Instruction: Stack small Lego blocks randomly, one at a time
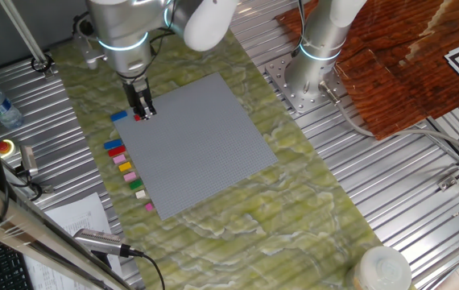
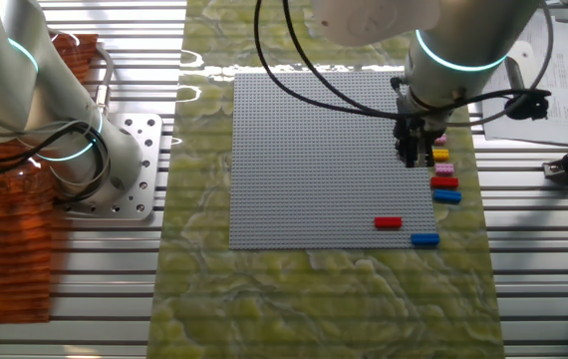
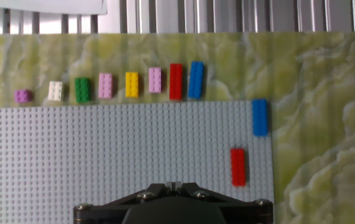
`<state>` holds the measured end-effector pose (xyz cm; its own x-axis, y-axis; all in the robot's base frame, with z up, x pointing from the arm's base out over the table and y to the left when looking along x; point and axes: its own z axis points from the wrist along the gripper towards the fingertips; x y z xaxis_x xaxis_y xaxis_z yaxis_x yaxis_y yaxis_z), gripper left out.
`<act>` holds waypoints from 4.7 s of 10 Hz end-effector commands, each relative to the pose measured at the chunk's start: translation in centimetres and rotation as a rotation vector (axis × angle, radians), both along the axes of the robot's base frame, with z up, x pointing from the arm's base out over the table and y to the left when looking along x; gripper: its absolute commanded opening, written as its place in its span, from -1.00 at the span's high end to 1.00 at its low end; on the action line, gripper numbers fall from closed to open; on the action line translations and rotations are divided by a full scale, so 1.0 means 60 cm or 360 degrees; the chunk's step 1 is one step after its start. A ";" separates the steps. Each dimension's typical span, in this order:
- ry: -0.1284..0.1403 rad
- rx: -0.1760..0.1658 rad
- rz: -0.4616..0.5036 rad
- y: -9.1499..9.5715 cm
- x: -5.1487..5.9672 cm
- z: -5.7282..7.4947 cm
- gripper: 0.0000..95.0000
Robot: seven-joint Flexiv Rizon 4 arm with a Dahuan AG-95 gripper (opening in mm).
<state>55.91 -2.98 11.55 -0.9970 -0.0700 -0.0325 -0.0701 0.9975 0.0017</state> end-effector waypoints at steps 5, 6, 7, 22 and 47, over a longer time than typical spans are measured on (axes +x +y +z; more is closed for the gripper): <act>0.0037 0.0002 0.0023 0.001 0.003 0.000 1.00; 0.0026 0.0003 0.0002 0.001 0.003 0.000 1.00; 0.0019 0.0006 -0.0008 0.001 0.003 0.000 1.00; -0.0026 0.0004 -0.0096 -0.054 0.088 -0.060 1.00; -0.0132 0.0004 -0.0116 -0.062 0.182 -0.155 0.60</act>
<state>66.87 -6.64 2.19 -0.9931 0.0026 -0.1173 0.0023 1.0000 0.0024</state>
